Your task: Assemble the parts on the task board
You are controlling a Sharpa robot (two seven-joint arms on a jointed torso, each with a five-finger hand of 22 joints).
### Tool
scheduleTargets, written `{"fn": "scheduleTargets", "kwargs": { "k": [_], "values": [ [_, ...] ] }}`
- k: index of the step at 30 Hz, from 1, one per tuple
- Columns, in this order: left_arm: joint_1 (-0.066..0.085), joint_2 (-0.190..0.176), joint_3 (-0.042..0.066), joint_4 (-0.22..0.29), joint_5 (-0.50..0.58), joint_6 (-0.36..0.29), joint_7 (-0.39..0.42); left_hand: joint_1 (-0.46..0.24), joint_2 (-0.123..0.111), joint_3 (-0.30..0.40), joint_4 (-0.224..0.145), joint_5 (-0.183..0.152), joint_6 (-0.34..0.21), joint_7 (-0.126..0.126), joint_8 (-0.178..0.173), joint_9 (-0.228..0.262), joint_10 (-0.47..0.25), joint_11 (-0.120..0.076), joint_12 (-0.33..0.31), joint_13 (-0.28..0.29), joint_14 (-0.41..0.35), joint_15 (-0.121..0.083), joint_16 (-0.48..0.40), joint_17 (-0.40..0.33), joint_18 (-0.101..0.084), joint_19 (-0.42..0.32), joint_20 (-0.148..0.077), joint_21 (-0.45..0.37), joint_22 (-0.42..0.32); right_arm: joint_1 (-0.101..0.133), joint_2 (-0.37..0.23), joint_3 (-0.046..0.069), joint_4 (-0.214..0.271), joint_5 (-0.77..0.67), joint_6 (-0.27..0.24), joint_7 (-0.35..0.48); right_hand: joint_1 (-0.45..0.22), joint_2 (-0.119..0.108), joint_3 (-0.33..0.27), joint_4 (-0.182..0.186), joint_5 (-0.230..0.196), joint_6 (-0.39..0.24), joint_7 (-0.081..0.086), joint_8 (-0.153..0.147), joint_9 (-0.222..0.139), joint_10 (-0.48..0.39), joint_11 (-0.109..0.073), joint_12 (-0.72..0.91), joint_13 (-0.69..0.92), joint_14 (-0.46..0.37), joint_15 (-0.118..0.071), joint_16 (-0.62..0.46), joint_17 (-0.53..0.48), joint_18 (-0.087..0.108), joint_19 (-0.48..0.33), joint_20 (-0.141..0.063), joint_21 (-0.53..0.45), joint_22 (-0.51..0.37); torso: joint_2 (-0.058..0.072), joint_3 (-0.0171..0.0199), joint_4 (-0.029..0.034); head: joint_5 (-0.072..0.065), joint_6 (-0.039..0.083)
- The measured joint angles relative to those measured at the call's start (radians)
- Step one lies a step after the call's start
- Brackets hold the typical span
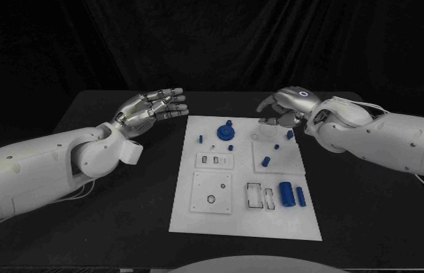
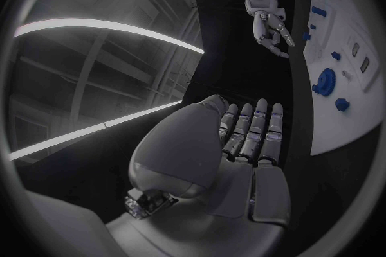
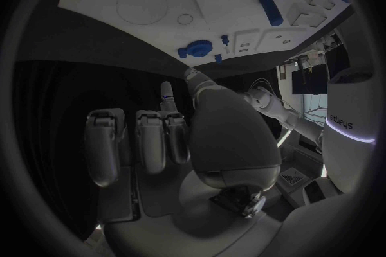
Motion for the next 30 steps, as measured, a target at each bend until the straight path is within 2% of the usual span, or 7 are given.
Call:
{"fn": "scheduleTargets", "kwargs": {
  "k": [4, 13, 19, 22, 25, 28, 30],
  "values": [
    [-0.003, 0.002, 0.0, -0.004, 0.0, 0.001, 0.0, 0.0, 0.0, 0.0, 0.0, 0.0, 0.0, 0.0, 0.0, 0.0, 0.0, 0.0, 0.0, 0.0, 0.0, 0.0, 0.0, 0.0, 0.0, 0.0, 0.0, 0.0, 0.0, 0.001, -0.046, -0.001, 0.017, 0.036, -0.027, 0.011, 0.008, -0.002, 0.004, -0.004, 0.015, 0.002, -0.002, 0.0, 0.0, -0.003, -0.004, 0.0, 0.0, 0.0, 0.0, 0.0, 0.0, 0.0, 0.0, 0.0, 0.0, 0.0, 0.0, -0.0005, -0.0013, -0.003, 0.0],
    [-0.012, 0.005, 0.0, -0.011, 0.0, 0.004, 0.0, 0.0, 0.0, 0.0, 0.0, 0.0, 0.0, 0.0, 0.0, 0.0, 0.0, 0.0, 0.0, 0.0, 0.0, 0.0, 0.004, 0.0, 0.0, 0.0, 0.0, 0.0, -0.001, -0.007, -0.103, -0.001, 0.012, 0.109, -0.048, 0.028, 0.008, -0.038, -0.029, 0.063, -0.106, -0.001, -0.006, 0.0, 0.003, 0.0, -0.007, 0.0, 0.0, 0.004, -0.004, 0.0, 0.0, 0.0, 0.003, -0.004, 0.0, 0.0, 0.001, -0.0003, -0.0002, -0.022, 0.002],
    [-0.016, 0.005, 0.0, -0.012, 0.0, 0.006, 0.0, 0.0, 0.0, 0.0, 0.0, 0.0, 0.0, 0.0, 0.0, 0.0, 0.0, 0.0, 0.0, 0.0, 0.0, 0.0, 0.004, 0.0, 0.0, 0.0, 0.0, 0.0, -0.001, -0.031, -0.116, -0.001, -0.013, 0.135, -0.047, 0.031, -0.012, -0.058, -0.042, 0.075, -0.162, -0.014, -0.007, -0.005, 0.004, 0.0, -0.007, 0.0, 0.0, 0.004, -0.004, 0.0, 0.0, 0.0, 0.003, -0.003, 0.0, 0.0, 0.001, 0.0007, -0.0019, -0.028, 0.025],
    [-0.017, 0.005, 0.0, -0.013, 0.0, 0.007, 0.0, 0.0, 0.0, 0.0, 0.0, 0.0, 0.0, 0.0, 0.0, 0.0, 0.0, 0.0, 0.0, 0.0, 0.0, 0.0, 0.004, 0.0, 0.0, 0.0, 0.0, 0.0, -0.001, -0.047, -0.119, -0.002, -0.03, 0.144, -0.046, 0.032, -0.02, -0.067, -0.049, 0.076, -0.178, -0.016, -0.006, -0.005, 0.004, 0.0, -0.007, 0.0, 0.0, 0.004, -0.004, 0.0, 0.0, 0.0, 0.003, -0.004, 0.0, 0.0, 0.001, 0.0012, -0.002, -0.03, 0.028],
    [-0.017, 0.004, 0.0, -0.014, 0.0, 0.008, 0.001, 0.0, 0.0, 0.003, -0.003, 0.0, 0.0, 0.0, 0.0, 0.0, 0.0, 0.0, 0.0, 0.0, 0.0, 0.0, 0.004, 0.0, 0.0, 0.0, 0.0, 0.0, -0.001, -0.064, -0.118, -0.002, -0.049, 0.15, -0.045, 0.036, -0.024, -0.071, -0.049, 0.076, -0.162, -0.023, -0.005, -0.01, 0.004, 0.0, -0.007, 0.0, 0.0, 0.004, -0.004, 0.0, 0.0, 0.0, 0.003, -0.003, 0.0, 0.0, 0.001, 0.0016, -0.002, -0.032, 0.026],
    [-0.019, 0.004, 0.0, -0.014, 0.0, 0.009, 0.001, 0.0, 0.0, 0.003, -0.003, 0.0, 0.0, 0.0, 0.0, 0.0, 0.0, 0.0, 0.0, 0.0, 0.0, 0.0, 0.004, 0.0, 0.0, 0.0, 0.0, 0.0, -0.001, -0.075, -0.115, -0.003, -0.067, 0.158, -0.046, 0.043, -0.005, -0.052, -0.036, 0.07, -0.066, -0.028, -0.007, -0.01, 0.007, 0.0, -0.007, 0.0, 0.0, 0.004, -0.004, 0.0, 0.0, 0.0, 0.003, -0.003, 0.0, 0.0, 0.001, 0.0017, -0.002, -0.034, 0.024],
    [-0.019, 0.004, 0.0, -0.014, 0.0, 0.01, 0.001, 0.0, 0.0, 0.003, -0.003, 0.0, 0.0, 0.0, 0.0, 0.0, 0.0, 0.0, 0.0, 0.0, 0.0, 0.0, 0.004, 0.0, 0.0, 0.0, 0.0, 0.0, -0.001, -0.08, -0.114, -0.003, -0.074, 0.163, -0.046, 0.048, -0.001, -0.048, -0.036, 0.069, -0.033, -0.028, -0.008, -0.01, 0.007, 0.0, -0.007, 0.0, 0.0, 0.004, -0.004, 0.0, 0.0, 0.0, 0.003, -0.003, 0.0, 0.0, 0.0, 0.0015, -0.0019, -0.035, 0.024]
  ]
}}
